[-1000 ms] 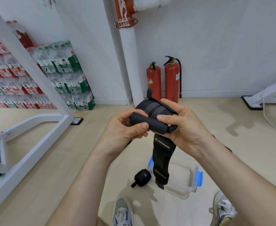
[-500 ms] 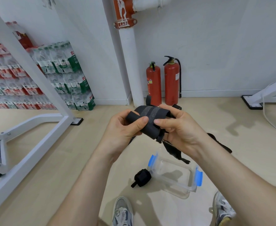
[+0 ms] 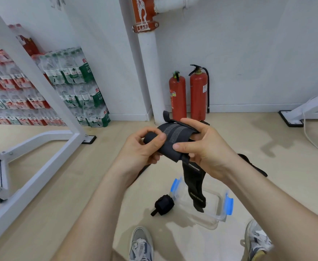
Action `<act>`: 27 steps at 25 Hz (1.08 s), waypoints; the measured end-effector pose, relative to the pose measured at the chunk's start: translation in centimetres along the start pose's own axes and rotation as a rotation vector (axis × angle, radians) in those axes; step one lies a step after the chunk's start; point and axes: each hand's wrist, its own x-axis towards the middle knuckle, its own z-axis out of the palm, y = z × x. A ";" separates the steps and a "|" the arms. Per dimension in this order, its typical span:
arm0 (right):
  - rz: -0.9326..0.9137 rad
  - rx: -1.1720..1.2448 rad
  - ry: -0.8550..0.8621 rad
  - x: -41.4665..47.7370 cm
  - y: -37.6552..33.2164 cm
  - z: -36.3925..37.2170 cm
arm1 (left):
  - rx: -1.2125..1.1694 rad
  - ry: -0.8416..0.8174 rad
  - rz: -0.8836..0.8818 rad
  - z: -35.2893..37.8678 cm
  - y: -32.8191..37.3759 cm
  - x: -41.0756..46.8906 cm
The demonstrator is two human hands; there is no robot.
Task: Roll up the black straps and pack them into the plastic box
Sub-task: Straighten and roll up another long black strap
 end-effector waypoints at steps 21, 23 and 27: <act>-0.067 0.070 -0.062 -0.3 0.2 0.6 | -0.104 0.110 0.085 1.2 -0.1 -0.1; -0.068 0.033 -0.068 -0.4 0.5 0.8 | -0.137 0.181 0.070 1.8 -0.4 0.0; -0.078 -0.011 -0.064 -0.6 0.8 1.0 | -0.114 0.198 0.036 2.4 -0.8 0.3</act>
